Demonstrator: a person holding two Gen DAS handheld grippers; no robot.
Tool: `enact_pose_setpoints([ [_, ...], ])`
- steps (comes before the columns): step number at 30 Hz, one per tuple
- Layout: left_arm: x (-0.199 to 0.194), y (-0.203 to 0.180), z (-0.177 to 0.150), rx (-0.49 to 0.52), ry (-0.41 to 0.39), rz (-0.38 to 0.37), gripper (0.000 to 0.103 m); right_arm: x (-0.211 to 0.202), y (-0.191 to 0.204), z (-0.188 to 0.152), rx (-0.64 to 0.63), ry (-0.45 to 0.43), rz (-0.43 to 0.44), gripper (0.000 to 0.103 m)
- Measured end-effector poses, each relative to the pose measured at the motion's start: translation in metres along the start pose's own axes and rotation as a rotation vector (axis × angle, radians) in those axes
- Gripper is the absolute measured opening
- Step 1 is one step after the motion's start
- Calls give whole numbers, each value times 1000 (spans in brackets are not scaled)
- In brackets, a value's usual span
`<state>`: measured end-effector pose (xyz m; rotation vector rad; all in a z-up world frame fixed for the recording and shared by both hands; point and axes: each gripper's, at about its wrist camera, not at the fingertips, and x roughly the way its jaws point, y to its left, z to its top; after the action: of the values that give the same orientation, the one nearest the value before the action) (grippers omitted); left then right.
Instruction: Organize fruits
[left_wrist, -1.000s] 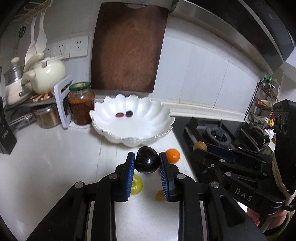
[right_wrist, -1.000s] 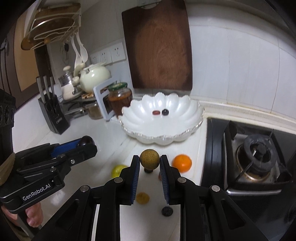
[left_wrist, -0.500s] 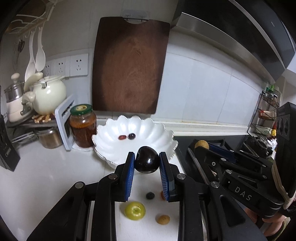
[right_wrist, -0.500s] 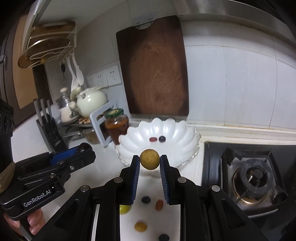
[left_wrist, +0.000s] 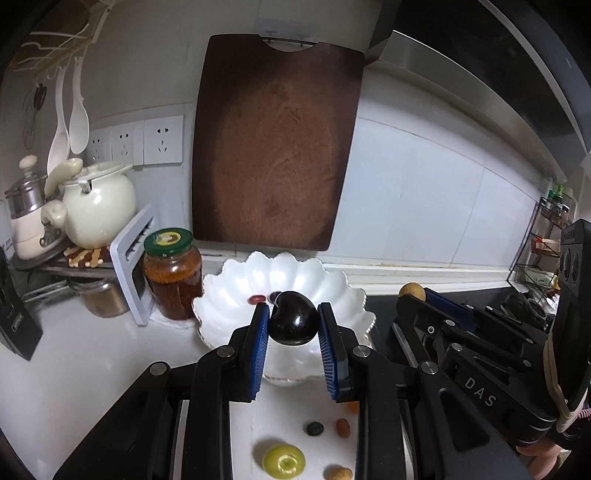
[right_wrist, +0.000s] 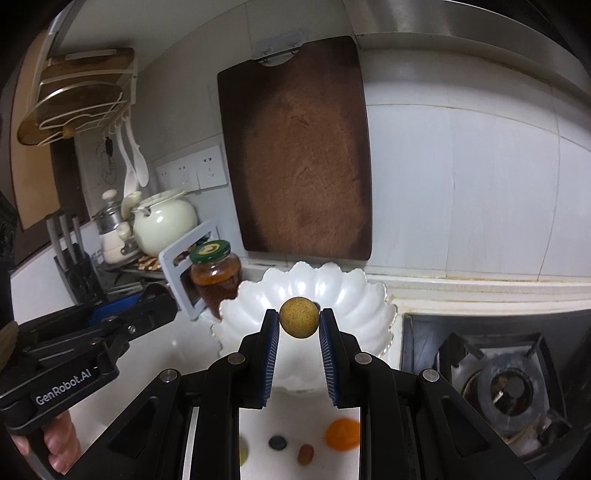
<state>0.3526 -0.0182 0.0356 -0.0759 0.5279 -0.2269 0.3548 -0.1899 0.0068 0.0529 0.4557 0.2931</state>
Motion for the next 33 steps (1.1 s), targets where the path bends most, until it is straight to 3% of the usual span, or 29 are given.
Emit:
enact_pose_setpoints([
  [10,36,6,20,29,11,44,27,34,-4,23,-24,19,-32,24],
  [21,95,15,27,47,81,96,27,89,-11,33,-64,107,-79,24],
  [33,168,32,26,28,235,89,27,161,-28,25,-67,259,-110,24],
])
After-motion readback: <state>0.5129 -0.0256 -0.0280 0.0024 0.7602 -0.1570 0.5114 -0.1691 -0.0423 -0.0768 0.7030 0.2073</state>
